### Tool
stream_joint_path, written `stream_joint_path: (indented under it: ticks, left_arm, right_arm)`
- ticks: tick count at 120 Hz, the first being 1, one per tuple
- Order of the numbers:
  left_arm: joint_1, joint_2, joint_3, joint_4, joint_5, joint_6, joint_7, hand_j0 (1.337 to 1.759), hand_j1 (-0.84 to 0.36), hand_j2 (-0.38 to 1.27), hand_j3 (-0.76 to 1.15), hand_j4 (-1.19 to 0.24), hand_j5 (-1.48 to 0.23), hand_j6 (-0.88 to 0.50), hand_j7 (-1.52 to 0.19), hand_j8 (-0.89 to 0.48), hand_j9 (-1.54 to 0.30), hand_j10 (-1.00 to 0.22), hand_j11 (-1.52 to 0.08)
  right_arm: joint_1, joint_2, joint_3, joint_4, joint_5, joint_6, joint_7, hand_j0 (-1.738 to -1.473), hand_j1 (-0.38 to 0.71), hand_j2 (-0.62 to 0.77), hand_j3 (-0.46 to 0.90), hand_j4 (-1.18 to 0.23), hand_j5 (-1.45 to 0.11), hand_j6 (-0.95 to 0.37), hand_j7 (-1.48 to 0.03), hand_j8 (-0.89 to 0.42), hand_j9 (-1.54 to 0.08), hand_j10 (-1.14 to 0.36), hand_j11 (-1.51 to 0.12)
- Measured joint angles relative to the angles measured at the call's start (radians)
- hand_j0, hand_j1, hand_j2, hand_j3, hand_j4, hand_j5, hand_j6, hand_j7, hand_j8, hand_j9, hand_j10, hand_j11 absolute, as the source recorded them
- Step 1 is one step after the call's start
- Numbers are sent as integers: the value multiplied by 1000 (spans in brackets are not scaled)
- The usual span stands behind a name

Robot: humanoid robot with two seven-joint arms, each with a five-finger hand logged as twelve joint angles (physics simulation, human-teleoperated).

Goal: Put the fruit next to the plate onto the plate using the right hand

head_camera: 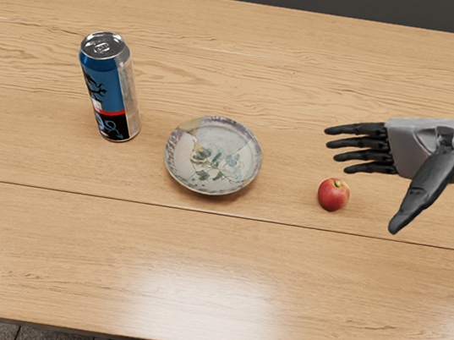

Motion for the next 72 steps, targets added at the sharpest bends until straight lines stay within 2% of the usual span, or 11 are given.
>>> stream_joint_path:
  ticks: [19, 32, 48, 57, 72]
  left_arm:
    - [0, 0, 0, 0, 0, 0, 0, 1658, 71, 47, 0, -232, -301, -232, -301, -232, -301, -232, -301]
    - [0, 0, 0, 0, 0, 0, 0, 1658, 71, 46, 0, -232, -301, -232, -301, -232, -301, -232, -301]
    - [0, 0, 0, 0, 0, 0, 0, 1658, 71, 46, 0, -232, -301, -232, -301, -232, -301, -232, -301]
    - [0, 0, 0, 0, 0, 0, 0, 1658, 71, 46, 0, -232, -301, -232, -301, -232, -301, -232, -301]
    - [0, 0, 0, 0, 0, 0, 0, 1658, 71, 46, 0, -232, -301, -232, -301, -232, -301, -232, -301]
  right_arm:
    - [14, 77, 14, 0, -68, -2, -12, -1658, -296, -9, 0, -46, -58, -47, -58, -47, -58, -46, -58]
    - [66, 222, 22, 2, -316, -76, -47, -1658, -298, -8, 0, -45, -56, -45, -56, -45, -56, -45, -56]
    - [98, 317, 24, 43, -564, -210, -68, -1658, -299, -8, 0, -44, -55, -45, -54, -44, -55, -43, -55]
    - [85, 355, 20, 66, -647, -295, -72, -1658, -300, -8, 0, -43, -54, -44, -54, -43, -54, -43, -54]
    - [12, 375, 17, 81, -786, -392, -75, -1658, -304, -7, 0, -40, -50, -41, -50, -41, -50, -40, -50]
